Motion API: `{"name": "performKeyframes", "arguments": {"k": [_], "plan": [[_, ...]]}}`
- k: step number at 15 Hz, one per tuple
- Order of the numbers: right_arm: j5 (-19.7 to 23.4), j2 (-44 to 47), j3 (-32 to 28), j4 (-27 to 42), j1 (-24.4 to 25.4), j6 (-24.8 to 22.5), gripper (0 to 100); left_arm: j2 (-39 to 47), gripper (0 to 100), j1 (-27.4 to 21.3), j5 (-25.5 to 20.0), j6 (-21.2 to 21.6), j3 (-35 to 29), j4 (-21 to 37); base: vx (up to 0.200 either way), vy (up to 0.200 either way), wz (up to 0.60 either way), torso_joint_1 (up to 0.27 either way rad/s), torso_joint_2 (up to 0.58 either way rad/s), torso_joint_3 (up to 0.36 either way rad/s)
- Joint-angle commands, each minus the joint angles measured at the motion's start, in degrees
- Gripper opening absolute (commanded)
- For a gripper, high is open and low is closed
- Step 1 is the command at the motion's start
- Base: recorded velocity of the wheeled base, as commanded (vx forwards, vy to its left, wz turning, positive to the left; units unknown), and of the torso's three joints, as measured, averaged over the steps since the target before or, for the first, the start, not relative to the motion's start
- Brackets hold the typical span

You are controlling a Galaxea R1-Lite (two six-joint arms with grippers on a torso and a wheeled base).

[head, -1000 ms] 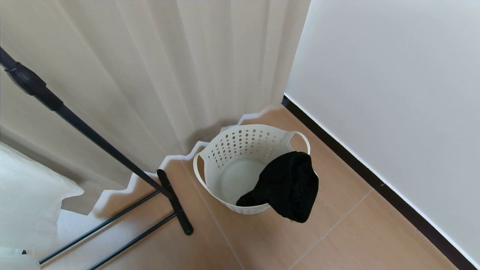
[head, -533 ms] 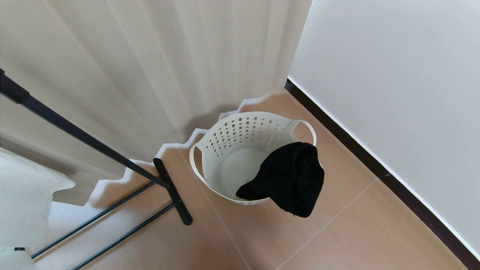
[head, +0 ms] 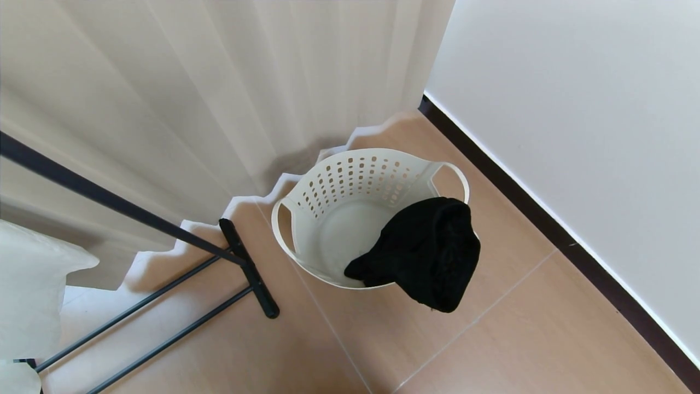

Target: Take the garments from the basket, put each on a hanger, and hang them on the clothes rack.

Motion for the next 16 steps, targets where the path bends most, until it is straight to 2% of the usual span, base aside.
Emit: {"name": "performKeyframes", "arguments": {"k": [1,3,4,5,7,10,12,14,16], "plan": [[3.48,19.31,-0.28,-3.89,7.13,-0.61,100,0.08,100,0.0,-0.01,0.0,0.0,0.02,0.0,0.0,0.0,0.0,0.0,0.0],[3.13,28.63,-4.33,-5.3,11.96,-3.16,100,0.08,100,0.0,-0.1,0.09,0.0,0.02,0.0,0.0,0.0,0.0,0.0,0.0],[1.99,37.86,-8.72,-5.74,13.54,-9.14,100,0.08,100,0.0,-0.01,0.27,0.0,0.02,0.0,0.0,0.0,0.0,0.0,0.0],[1.02,44.36,-12.59,-6.18,13.72,-13.18,100,0.08,100,0.0,-0.1,0.27,0.0,0.02,0.0,0.0,0.0,0.0,0.0,0.0],[-1.09,56.14,-21.2,-6.79,14.24,-18.37,100,0.08,100,0.0,-0.01,0.27,0.0,0.02,0.0,0.0,0.0,0.0,0.0,0.0],[-5.84,69.24,-32.1,-8.11,17.32,-20.56,100,0.08,100,0.0,-0.01,0.27,0.0,0.02,0.0,0.0,0.0,0.0,0.0,0.0],[-10.93,77.76,-40.45,-10.05,18.9,-23.9,100,0.08,100,0.0,-0.01,0.27,0.0,0.02,0.0,0.0,0.0,0.0,0.0,0.0],[-21.22,88.66,-50.65,-10.22,19.17,-26.54,100,0.08,100,0.0,-0.01,0.27,0.0,0.02,0.0,0.0,0.0,0.0,0.0,0.0],[-22.8,93.49,-54.34,-10.31,19.43,-26.72,100,0.08,100,0.0,-0.01,0.27,0.0,0.02,0.0,0.0,0.0,0.0,0.0,0.0]]}}
